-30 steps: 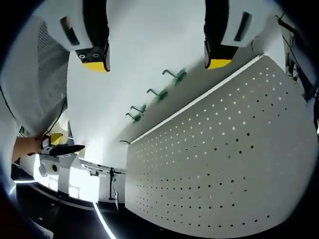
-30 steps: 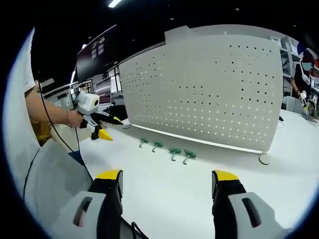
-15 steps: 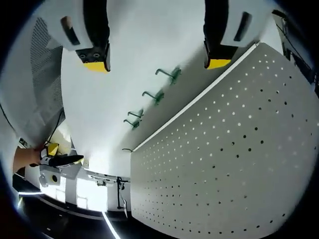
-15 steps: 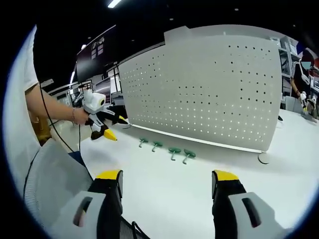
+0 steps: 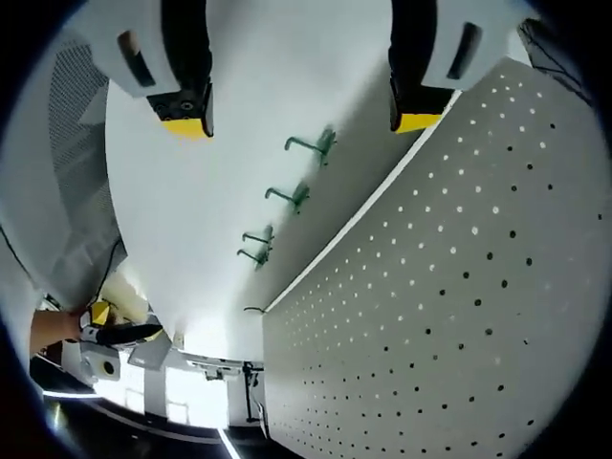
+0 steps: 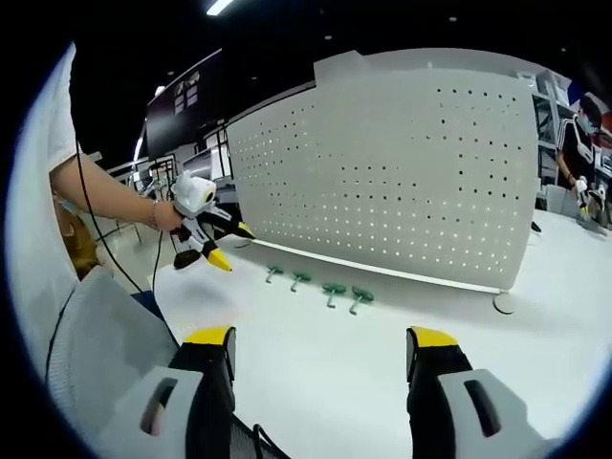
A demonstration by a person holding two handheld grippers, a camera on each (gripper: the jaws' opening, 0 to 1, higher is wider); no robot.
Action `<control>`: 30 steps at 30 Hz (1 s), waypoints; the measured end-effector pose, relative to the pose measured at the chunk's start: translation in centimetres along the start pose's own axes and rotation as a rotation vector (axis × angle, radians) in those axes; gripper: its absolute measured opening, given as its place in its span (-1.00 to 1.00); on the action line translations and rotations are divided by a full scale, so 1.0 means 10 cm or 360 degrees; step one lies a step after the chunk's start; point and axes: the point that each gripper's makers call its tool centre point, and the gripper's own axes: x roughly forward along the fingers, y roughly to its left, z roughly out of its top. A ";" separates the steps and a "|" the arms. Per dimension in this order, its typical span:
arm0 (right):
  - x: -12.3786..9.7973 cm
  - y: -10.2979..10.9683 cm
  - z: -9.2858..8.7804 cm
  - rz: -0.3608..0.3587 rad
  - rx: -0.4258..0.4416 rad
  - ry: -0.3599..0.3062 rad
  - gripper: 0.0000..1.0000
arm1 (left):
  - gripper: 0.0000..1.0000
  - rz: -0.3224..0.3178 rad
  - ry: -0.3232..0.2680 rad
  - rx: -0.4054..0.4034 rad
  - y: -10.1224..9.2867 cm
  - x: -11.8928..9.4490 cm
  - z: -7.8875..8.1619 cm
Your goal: Insert the hook assembly into the mounting plate slot until the hook locks in place.
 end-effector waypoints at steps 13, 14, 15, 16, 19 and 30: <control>0.01 0.01 -0.01 0.0002 -0.0031 0.0018 0.41 | 0.55 -0.0096 0.0093 0.0113 0.05 0.15 0.01; 0.01 0.01 -0.01 0.0003 -0.0033 0.0019 0.41 | 0.55 -0.0106 0.0098 0.0125 0.05 0.16 0.01; 0.01 0.02 0.00 0.0005 -0.0037 0.0019 0.41 | 0.54 -0.0112 0.0103 0.0127 0.05 0.16 0.01; 0.01 0.01 -0.01 0.0005 -0.0040 0.0021 0.41 | 0.54 -0.0123 0.0109 0.0131 0.04 0.17 0.02; 0.01 0.02 -0.01 0.0004 -0.0041 0.0020 0.41 | 0.53 -0.0151 0.0158 0.0178 0.06 0.20 -0.02; 0.01 0.02 -0.02 0.0006 -0.0035 0.0024 0.41 | 0.48 -0.0257 0.0260 0.0297 0.07 0.30 0.01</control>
